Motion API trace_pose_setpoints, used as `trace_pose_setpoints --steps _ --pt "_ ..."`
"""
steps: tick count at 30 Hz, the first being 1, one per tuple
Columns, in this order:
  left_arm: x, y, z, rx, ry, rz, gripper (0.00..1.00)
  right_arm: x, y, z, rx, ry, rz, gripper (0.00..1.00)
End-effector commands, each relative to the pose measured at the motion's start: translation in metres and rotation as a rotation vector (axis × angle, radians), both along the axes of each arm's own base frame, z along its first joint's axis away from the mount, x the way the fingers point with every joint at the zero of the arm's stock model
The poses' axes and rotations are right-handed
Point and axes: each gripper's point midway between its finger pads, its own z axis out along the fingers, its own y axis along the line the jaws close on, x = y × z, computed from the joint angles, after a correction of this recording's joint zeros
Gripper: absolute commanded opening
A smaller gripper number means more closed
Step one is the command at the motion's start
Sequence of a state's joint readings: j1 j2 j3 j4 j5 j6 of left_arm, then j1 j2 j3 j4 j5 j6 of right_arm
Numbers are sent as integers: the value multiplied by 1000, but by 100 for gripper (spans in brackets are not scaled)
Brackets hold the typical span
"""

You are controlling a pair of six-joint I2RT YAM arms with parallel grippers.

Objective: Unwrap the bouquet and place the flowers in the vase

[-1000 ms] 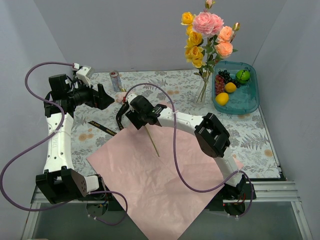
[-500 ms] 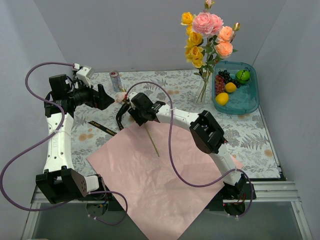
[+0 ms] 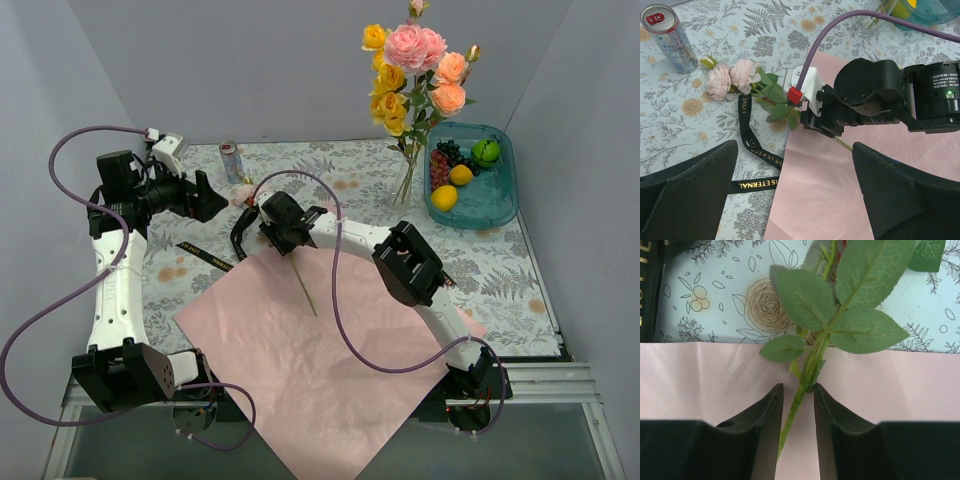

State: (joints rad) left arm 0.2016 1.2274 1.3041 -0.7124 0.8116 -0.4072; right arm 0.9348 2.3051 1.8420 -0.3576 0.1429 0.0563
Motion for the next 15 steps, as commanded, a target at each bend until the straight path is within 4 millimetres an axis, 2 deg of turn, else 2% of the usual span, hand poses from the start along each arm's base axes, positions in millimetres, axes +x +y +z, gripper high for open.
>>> trace_pose_setpoints --steps 1,2,4,5,6,9,10,12,13,15 --pt "-11 -1 14 14 -43 -11 98 8 -3 0 2 11 -22 33" --pt "-11 -1 12 13 -36 -9 98 15 -4 6 11 1 -31 23" --pt "-11 0 11 16 -37 -4 98 21 -5 19 30 -12 -41 15" --pt "-12 0 10 17 -38 -3 98 26 -7 25 41 -21 -50 7" --pt "-12 0 9 17 -34 -4 98 30 -7 34 58 -30 -55 3" --pt "-15 -1 12 16 -42 -5 98 43 -9 71 122 -66 -82 1" --pt "-15 -1 13 18 -46 -4 98 48 -11 94 154 -94 -92 1" --pt "-16 -2 16 17 -53 -4 98 54 -14 125 193 -139 -99 1" --pt "-16 -2 16 16 -54 -3 98 56 -19 152 222 -176 -107 1" --pt "-17 -3 18 9 -55 -5 98 57 -25 183 246 -232 -102 1"
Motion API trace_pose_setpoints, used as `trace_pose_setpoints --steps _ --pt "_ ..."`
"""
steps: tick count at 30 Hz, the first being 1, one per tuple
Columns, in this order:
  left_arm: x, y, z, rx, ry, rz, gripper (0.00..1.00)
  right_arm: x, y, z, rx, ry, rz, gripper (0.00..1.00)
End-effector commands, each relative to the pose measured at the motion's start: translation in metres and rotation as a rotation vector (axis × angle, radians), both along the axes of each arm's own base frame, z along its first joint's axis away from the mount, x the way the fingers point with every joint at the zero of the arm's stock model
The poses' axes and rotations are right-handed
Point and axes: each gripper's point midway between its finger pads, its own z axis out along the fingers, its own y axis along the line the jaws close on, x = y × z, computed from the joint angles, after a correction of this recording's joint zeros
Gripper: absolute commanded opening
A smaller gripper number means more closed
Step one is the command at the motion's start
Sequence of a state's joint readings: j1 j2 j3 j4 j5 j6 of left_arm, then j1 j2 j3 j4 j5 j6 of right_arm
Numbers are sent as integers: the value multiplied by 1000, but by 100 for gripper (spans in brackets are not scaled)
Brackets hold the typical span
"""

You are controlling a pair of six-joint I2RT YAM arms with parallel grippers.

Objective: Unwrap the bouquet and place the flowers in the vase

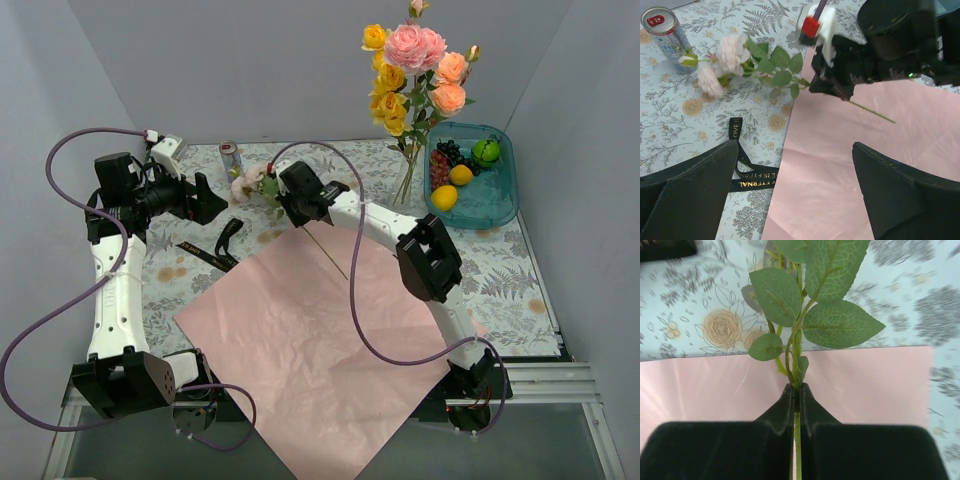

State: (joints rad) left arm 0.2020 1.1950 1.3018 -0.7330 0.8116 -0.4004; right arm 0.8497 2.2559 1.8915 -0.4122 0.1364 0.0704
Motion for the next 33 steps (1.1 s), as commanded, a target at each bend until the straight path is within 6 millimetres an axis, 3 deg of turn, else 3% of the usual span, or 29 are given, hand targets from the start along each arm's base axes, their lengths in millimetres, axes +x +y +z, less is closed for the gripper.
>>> trace_pose_setpoints --steps 1,3,4,6,7,9,10,11,12,13,14,15,16,17,18,19,23,28,33 --pt "-8 -2 14 0 -45 -5 98 19 -5 179 230 -276 -22 1" --pt "-8 -3 16 -9 -44 -5 98 19 -13 220 265 -350 -20 1" --pt "-9 -3 17 -12 -44 -5 98 15 -22 265 330 -413 -31 1" --pt "-9 -3 19 -16 -43 -3 98 10 -34 315 392 -504 -26 1" --pt "-8 -3 18 -20 -36 2 98 1 -49 362 462 -582 -45 1" --pt "-6 -1 21 -20 -39 14 98 -14 -68 420 543 -691 -51 1" --pt "-6 -1 22 -20 -38 18 98 -38 -91 476 649 -799 -50 1" --pt "-6 -2 22 -23 -34 12 98 -42 -94 456 609 -818 -23 1" --pt "-5 -2 23 -22 -37 12 98 -52 -105 457 637 -874 -17 1" --pt "-5 -2 22 -23 -35 11 98 -115 -163 559 936 -1194 -9 1" --pt "-5 -3 23 -26 -39 6 98 -131 -183 552 950 -1360 -8 1" --pt "-4 -3 23 -29 -41 4 98 -164 -217 543 1102 -1604 -53 1" --pt "-3 -3 25 -30 -48 6 98 -183 -242 547 1129 -1735 -91 1" --pt "-4 -5 27 -36 -53 -3 98 -179 -250 549 1014 -1805 -142 1" --pt "-3 -4 28 -38 -58 1 98 -161 -239 549 896 -1721 -123 1" --pt "-2 -4 31 -38 -69 -2 98 -153 -245 548 841 -1719 -128 1" --pt "3 -5 30 -48 -64 -9 98 -145 -272 542 841 -1762 -251 1" --pt "9 -4 20 -50 -47 -19 98 -95 -283 516 718 -1709 -323 1" --pt "15 -3 17 -46 -60 -22 98 -64 -293 498 731 -1611 -370 1"
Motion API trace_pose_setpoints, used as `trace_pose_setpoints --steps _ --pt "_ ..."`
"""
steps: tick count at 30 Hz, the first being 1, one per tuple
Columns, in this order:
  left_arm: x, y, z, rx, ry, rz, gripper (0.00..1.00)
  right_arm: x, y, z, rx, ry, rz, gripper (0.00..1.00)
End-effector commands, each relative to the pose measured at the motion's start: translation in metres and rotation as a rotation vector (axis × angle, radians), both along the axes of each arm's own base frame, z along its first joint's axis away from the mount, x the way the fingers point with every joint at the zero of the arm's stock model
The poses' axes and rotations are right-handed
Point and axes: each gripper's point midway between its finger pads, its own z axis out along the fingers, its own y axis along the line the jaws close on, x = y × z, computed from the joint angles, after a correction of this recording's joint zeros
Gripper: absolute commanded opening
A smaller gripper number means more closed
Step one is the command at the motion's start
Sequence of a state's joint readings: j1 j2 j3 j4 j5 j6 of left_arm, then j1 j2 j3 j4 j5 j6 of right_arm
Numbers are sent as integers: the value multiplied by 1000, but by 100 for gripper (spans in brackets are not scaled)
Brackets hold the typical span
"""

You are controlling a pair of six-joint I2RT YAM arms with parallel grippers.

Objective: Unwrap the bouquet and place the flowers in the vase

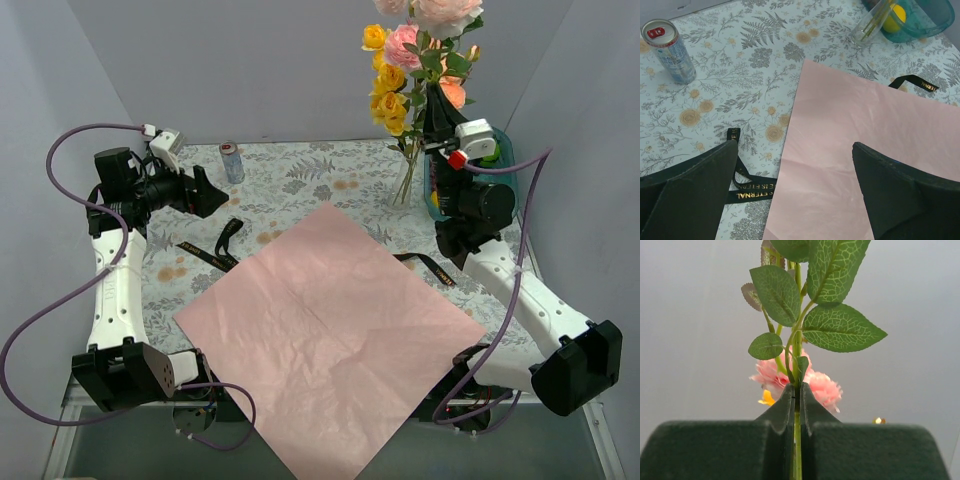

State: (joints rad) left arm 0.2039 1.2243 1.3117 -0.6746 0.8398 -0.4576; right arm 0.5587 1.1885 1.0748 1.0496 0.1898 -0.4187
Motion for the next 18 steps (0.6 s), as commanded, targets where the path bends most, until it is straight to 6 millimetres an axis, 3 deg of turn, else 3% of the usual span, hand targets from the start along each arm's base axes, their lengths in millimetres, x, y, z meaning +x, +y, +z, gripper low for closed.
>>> trace_pose_setpoints --steps 1,6,12,18 --pt "7 1 11 1 -54 -17 98 1 -30 15 118 -2 -5 1" --pt "19 1 7 -8 -39 -24 98 12 -36 -10 121 38 -15 1" --pt "26 2 -1 -20 -21 -30 98 8 -15 -36 21 -70 76 1" --pt "28 5 -9 3 -15 -27 98 30 -8 -53 -8 -65 88 1"
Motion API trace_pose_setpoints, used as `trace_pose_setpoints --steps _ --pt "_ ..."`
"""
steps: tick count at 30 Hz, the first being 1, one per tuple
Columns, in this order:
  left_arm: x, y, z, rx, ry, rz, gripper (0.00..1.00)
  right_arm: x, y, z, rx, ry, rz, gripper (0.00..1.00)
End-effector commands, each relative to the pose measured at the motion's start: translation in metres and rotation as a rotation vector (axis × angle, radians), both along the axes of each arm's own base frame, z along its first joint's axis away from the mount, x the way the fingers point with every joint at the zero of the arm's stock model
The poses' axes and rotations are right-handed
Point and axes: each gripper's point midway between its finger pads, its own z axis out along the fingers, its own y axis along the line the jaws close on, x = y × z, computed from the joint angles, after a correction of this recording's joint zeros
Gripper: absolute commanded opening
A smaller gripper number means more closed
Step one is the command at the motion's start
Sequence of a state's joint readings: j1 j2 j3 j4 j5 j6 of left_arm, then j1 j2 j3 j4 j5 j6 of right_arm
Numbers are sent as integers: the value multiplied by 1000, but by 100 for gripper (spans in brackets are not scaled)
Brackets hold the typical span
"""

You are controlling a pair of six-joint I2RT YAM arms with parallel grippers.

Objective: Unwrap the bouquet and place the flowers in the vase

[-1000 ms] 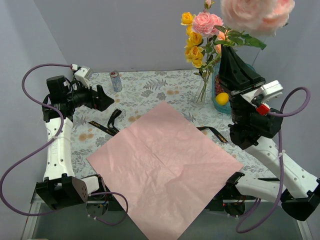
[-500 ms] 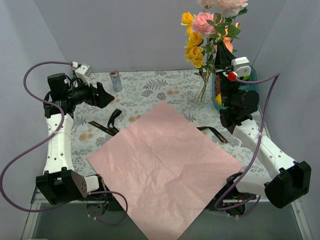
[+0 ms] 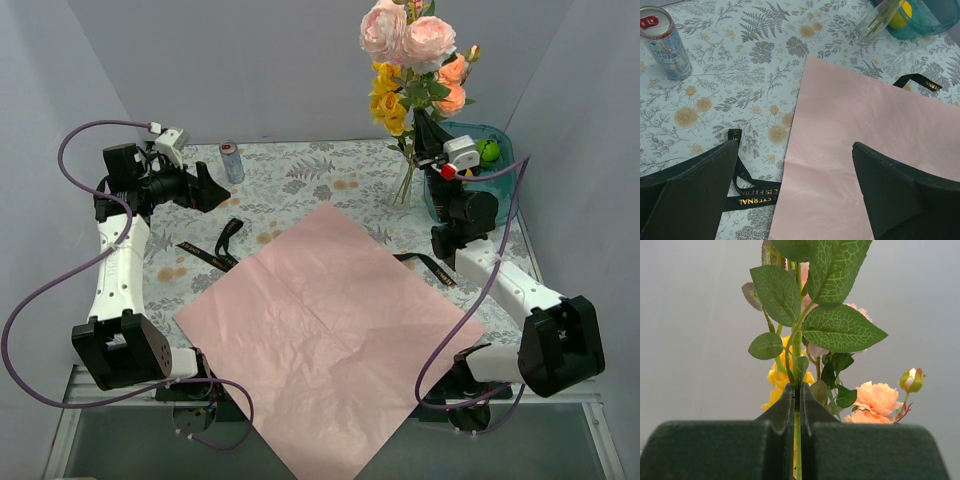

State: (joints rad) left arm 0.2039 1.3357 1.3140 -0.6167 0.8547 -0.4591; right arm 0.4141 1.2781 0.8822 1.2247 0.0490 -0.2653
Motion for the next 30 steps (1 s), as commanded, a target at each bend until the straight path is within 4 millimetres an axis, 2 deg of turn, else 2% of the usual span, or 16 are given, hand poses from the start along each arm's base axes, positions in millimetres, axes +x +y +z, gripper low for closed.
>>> trace_pose_setpoints --steps 1,4,10,22,30 --pt "3 2 12 22 -58 -14 98 -13 -2 33 47 -157 30 1" --pt "5 4 6 26 -43 -10 98 -6 6 31 19 -170 55 1" --pt "7 7 1 56 -37 -8 98 5 6 27 4 -181 65 1" --pt "12 11 -18 71 29 -26 98 2 11 49 4 -295 136 1" --pt "14 10 -24 71 45 -35 98 -1 1 50 -7 -323 127 1"
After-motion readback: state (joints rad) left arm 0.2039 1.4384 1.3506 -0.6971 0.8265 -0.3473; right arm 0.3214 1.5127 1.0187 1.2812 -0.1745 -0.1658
